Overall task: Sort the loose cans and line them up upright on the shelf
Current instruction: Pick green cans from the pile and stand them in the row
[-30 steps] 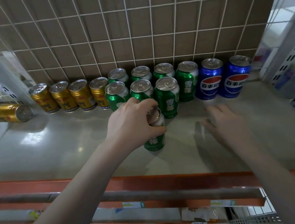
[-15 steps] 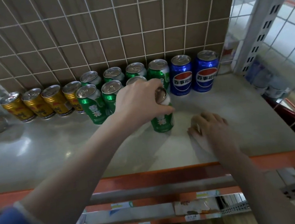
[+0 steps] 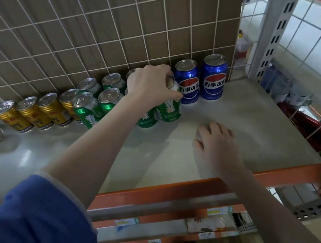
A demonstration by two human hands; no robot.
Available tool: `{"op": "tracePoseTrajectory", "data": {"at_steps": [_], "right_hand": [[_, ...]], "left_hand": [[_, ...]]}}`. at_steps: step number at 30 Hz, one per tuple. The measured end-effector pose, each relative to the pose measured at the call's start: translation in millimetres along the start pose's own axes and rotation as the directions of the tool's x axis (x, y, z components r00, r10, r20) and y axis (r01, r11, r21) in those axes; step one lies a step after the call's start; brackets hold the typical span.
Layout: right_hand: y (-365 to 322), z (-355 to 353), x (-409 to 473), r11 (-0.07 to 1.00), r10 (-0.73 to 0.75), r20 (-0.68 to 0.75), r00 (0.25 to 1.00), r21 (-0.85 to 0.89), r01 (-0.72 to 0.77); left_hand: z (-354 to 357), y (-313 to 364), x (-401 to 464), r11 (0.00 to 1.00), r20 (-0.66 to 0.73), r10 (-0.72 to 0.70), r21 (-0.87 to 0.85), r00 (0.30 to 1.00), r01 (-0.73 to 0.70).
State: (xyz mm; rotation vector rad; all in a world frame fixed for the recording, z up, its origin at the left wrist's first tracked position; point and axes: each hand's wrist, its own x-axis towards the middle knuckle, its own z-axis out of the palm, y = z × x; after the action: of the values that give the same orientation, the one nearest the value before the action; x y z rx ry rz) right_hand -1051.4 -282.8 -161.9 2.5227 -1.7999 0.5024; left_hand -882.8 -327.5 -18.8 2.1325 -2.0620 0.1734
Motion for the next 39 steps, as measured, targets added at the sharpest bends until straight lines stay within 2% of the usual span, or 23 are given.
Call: {"op": "tracePoseTrajectory", "data": {"at_steps": [4, 24, 39], "right_hand": [[-2.9, -0.2, 1.2, 0.999, -0.012, -0.036, 0.999, 0.044, 0.013], [2.6, 10.2, 3.5, 0.993, -0.101, -0.172, 0.980, 0.042, 0.110], [-0.8, 3.1, -0.9, 0.993, -0.055, -0.128, 0.990, 0.099, 0.068]], "left_hand": [[8.6, 2.9, 2.8, 0.998, 0.003, 0.004, 0.069, 1.000, -0.004], [11.6, 6.3, 10.6, 0.969, 0.063, 0.036, 0.240, 0.997, -0.050], [20.1, 7.6, -7.8, 0.962, -0.038, -0.019, 0.273, 0.999, 0.029]]}}
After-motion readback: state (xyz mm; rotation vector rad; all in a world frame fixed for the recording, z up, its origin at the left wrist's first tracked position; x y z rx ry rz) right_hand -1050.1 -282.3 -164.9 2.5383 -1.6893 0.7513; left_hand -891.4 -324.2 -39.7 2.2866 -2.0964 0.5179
